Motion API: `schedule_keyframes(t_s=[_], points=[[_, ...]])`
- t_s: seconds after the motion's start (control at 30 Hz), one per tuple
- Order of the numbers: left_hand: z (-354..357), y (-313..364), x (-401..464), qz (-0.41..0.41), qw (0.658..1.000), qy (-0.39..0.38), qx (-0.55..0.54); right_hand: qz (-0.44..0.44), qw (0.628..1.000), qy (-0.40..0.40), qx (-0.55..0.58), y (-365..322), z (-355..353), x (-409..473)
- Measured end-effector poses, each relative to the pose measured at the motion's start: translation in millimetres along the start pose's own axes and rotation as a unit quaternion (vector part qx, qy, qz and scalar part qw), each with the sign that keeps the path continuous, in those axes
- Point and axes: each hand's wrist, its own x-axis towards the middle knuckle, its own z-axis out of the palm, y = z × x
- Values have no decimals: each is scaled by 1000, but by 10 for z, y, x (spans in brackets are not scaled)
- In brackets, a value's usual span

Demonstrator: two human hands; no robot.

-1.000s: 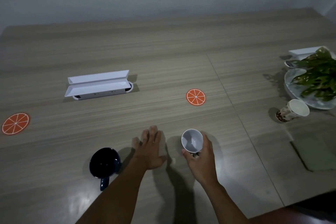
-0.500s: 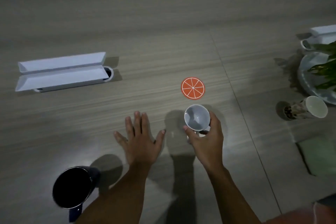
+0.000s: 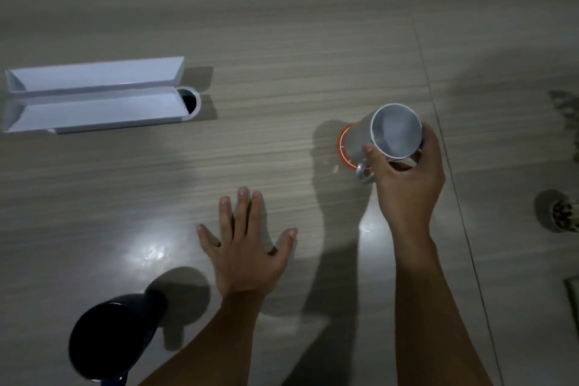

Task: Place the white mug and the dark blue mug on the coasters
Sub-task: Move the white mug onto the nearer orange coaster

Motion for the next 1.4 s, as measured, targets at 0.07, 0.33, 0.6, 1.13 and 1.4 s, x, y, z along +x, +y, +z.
schedule_keyframes(t_s=[0.07,0.33,0.6,1.13,1.4], points=[[7,-6,-4,-2,1000,4,-2,-7,1000,-13,-15,61,0,74],[18,15,-10,-11,1000,20,-21,-5,999,-30,-32,247,10,186],[27,22,-10,-12,999,30,-22,-12,998,-41,-53,372,61,156],[56,12,-7,-10,999,38,-19,-7,998,-45,-33,383,60,148],[82,2,0,-6,999,35,-15,12,998,-55,-36,404,47,123]])
